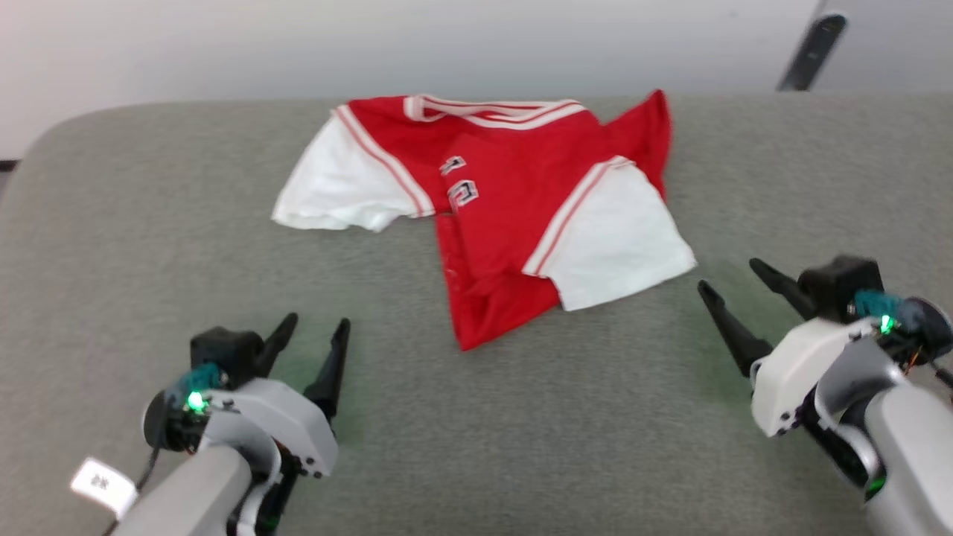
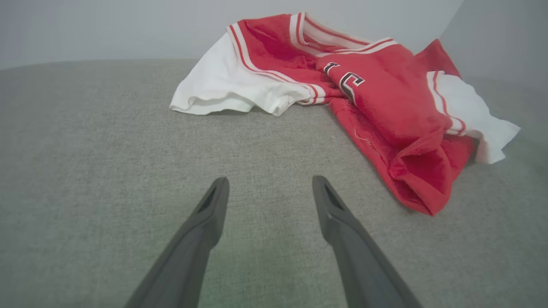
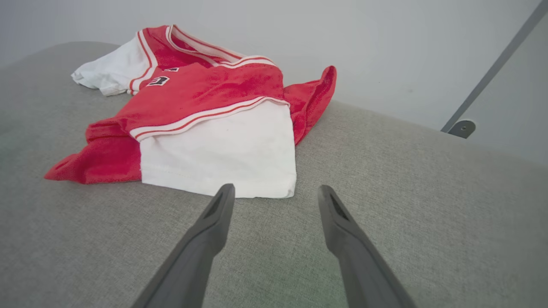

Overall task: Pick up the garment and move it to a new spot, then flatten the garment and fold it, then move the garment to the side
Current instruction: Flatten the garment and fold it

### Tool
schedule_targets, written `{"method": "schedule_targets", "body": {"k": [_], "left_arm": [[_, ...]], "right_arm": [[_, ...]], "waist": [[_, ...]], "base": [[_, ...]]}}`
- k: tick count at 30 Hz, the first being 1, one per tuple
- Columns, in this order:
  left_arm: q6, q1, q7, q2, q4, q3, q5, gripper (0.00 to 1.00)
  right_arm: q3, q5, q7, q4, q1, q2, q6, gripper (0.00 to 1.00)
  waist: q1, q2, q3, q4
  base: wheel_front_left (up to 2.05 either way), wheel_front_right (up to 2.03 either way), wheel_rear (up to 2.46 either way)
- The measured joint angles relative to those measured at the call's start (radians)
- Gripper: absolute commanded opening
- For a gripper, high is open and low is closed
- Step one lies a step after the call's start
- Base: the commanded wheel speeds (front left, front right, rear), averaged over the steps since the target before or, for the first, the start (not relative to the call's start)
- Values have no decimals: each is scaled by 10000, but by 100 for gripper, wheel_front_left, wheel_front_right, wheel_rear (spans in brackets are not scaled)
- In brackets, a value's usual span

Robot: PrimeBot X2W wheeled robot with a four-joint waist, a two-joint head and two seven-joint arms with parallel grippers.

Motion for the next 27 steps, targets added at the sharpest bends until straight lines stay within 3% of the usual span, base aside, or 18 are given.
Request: {"method": "schedule_targets", "body": {"k": [5, 9, 17, 27], "left_arm": [[1053, 943, -59, 107, -2038, 1024, 1197, 100], [1524, 1906, -77, -50, -3317, 1814, 1979, 100], [1513, 2716, -77, -560, -3983, 2332, 2663, 100], [1304, 2872, -77, -857, -4132, 2938, 3152, 100]], "right_arm": [[723, 1068, 1509, 650, -1174, -836, 0, 100], [1371, 1488, 2334, 1342, -2316, -1557, 0, 100], [2594, 2859, 3814, 2642, -3762, -2134, 0, 100], [3603, 3603, 4418, 3160, -4263, -2514, -2, 100]], "waist": [[0, 0, -84, 693], [0, 0, -29, 1221], [0, 0, 448, 1920], [1, 0, 1106, 2134]], "base": [[0, 0, 0], [0, 0, 0], [0, 0, 0], [0, 0, 0]]}}
